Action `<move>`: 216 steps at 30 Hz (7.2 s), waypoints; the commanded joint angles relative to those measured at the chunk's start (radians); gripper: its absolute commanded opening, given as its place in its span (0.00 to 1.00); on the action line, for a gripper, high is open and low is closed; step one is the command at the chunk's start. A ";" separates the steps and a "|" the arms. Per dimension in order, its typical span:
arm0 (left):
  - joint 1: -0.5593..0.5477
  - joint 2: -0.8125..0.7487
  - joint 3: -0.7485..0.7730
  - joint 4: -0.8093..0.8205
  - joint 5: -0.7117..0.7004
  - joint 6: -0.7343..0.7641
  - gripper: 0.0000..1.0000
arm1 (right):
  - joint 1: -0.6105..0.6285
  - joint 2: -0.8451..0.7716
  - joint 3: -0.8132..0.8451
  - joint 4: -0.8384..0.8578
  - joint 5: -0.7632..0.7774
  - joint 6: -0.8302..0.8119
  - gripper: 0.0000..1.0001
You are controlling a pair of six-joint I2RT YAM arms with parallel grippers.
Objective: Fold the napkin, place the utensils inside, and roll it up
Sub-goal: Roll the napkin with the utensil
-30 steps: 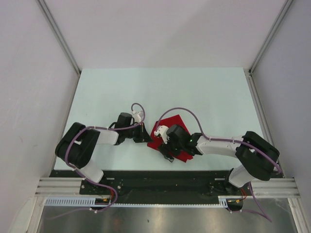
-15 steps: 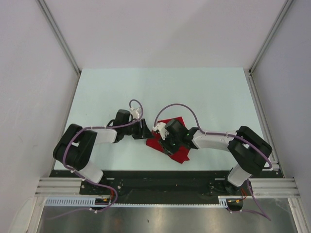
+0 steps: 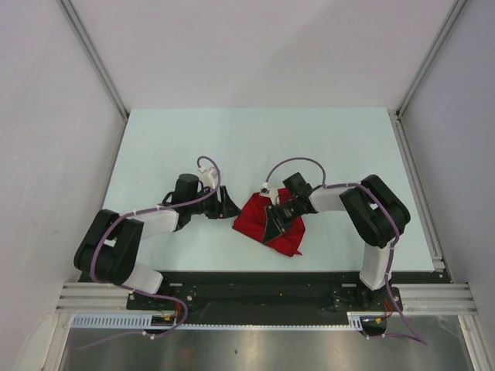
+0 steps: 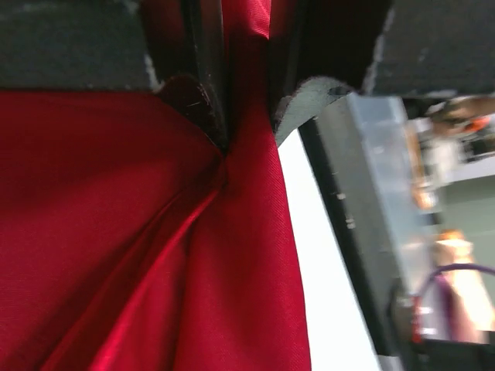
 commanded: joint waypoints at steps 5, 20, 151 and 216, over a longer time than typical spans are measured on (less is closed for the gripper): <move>-0.015 0.029 -0.026 0.115 0.047 0.045 0.65 | -0.084 0.174 0.031 -0.121 -0.190 -0.001 0.25; -0.050 0.197 0.011 0.194 0.096 0.063 0.56 | -0.118 0.245 0.067 -0.157 -0.206 -0.008 0.24; -0.124 0.303 0.169 0.017 0.035 0.057 0.00 | 0.380 -0.453 -0.067 -0.052 1.067 -0.110 0.72; -0.113 0.276 0.126 0.321 0.136 -0.040 0.55 | -0.221 0.093 -0.236 0.322 -0.101 0.280 0.17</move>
